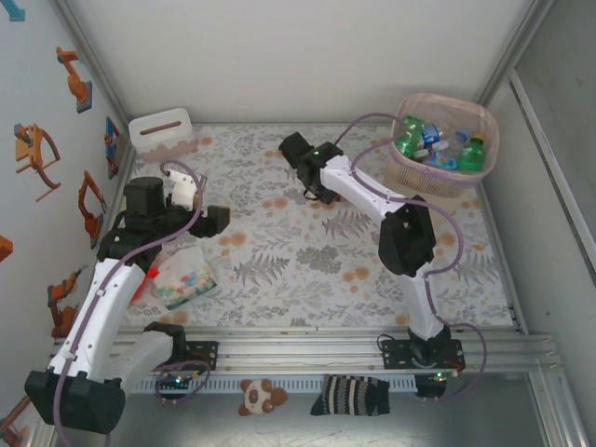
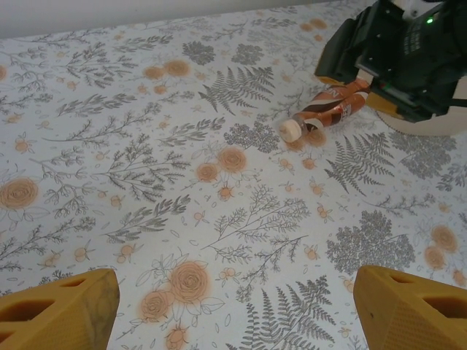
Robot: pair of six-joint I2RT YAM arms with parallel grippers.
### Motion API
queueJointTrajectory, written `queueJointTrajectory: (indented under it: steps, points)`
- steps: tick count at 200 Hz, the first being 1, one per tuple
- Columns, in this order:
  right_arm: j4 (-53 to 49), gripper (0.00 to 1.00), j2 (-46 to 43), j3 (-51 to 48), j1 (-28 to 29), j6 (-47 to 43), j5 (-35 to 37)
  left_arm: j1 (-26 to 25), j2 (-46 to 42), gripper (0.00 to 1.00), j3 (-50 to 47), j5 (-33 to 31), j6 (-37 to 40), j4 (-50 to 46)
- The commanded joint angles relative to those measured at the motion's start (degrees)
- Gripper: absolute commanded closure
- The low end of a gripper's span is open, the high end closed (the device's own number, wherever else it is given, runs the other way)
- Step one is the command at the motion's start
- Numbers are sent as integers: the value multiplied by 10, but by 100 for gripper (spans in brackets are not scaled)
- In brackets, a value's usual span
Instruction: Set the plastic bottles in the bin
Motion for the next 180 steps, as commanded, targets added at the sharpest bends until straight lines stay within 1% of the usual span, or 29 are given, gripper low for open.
queueJointTrajectory:
  steps: [1, 62, 124, 152, 180]
  points:
    - [-18, 35, 34, 37, 3, 87, 36, 1, -9, 16, 1, 0, -2, 2]
    - [-17, 33, 115, 91, 2, 151, 38, 1, -14, 16, -1, -3, -2, 4]
    - [-21, 33, 170, 116, -4, 175, 30, 1, -17, 16, -3, -5, -2, 5]
    - [-21, 36, 188, 113, -7, 180, 20, 1, -18, 16, -4, -8, -2, 5]
    - [-20, 42, 189, 100, -7, 178, 13, 1, -18, 16, -5, -8, -1, 5]
